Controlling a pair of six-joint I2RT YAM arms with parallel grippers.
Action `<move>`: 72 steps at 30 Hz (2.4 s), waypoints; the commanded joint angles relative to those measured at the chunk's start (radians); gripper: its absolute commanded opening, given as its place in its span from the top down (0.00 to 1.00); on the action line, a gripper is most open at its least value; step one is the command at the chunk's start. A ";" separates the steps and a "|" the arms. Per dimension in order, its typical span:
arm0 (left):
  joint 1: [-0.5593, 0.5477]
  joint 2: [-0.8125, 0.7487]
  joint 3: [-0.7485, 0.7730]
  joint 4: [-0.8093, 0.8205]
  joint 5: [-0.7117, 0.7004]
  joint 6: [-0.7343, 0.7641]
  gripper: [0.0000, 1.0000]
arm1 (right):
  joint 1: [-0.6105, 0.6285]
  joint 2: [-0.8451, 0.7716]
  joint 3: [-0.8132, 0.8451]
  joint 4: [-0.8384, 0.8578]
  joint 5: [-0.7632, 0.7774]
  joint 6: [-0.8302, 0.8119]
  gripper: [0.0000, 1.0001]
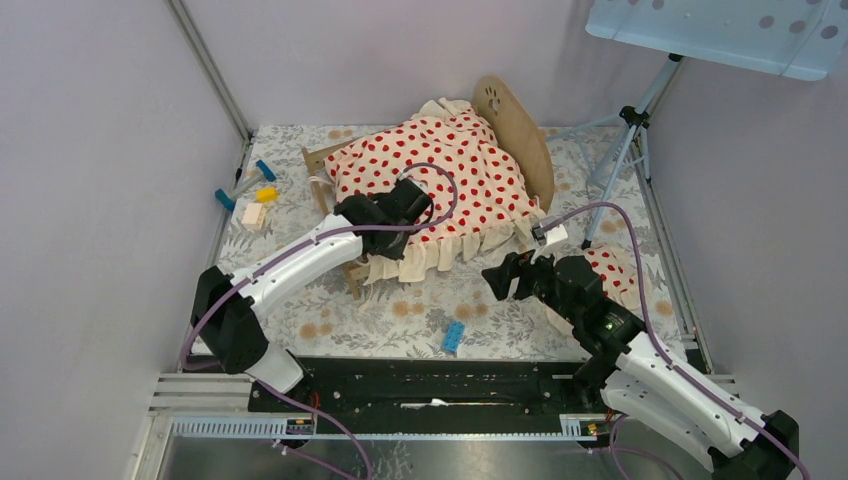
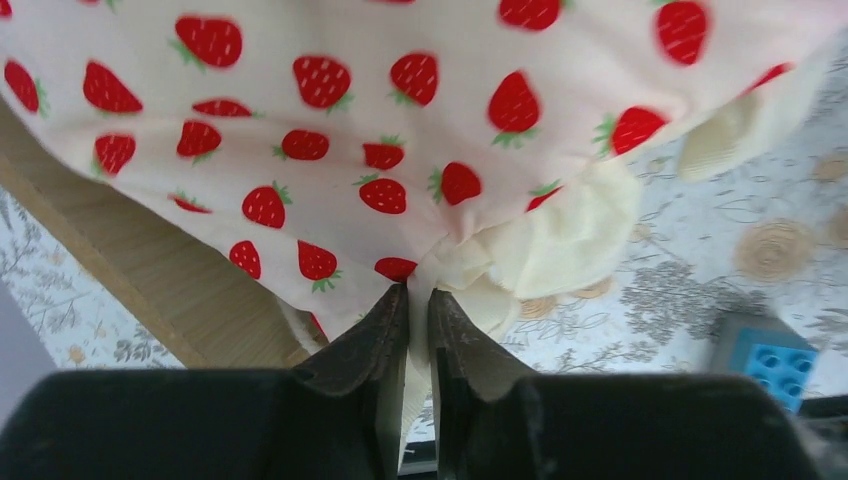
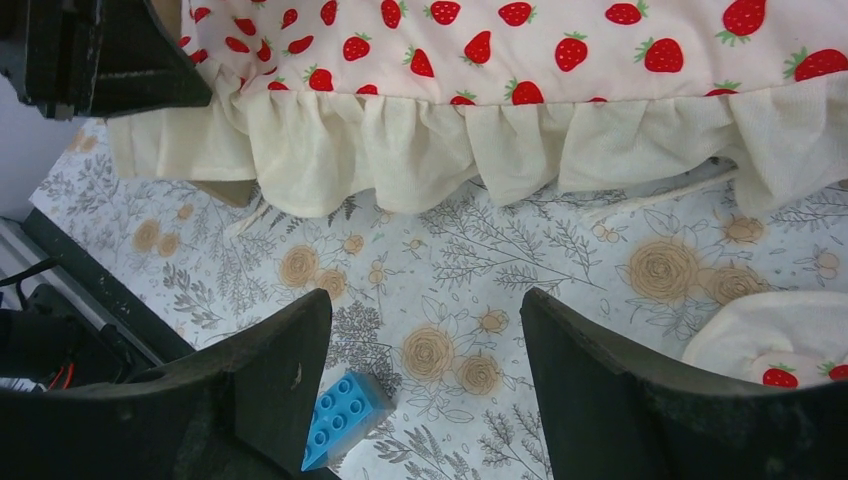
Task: Set up the pet bed
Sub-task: Cross the ropes on the bed frame.
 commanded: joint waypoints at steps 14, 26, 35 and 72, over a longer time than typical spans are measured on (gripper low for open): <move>0.041 0.058 0.137 0.005 0.142 0.058 0.87 | 0.087 0.068 -0.191 0.502 -0.238 -0.051 0.31; 0.166 0.039 0.122 0.011 0.241 0.103 0.89 | 0.475 0.743 -0.069 1.045 0.101 -0.162 0.27; 0.246 0.010 0.048 0.049 0.293 0.143 0.87 | 0.472 1.156 0.164 1.214 0.171 -0.199 0.23; 0.398 0.066 0.006 0.116 0.330 0.168 0.86 | 0.326 1.504 0.618 0.878 0.122 -0.164 0.48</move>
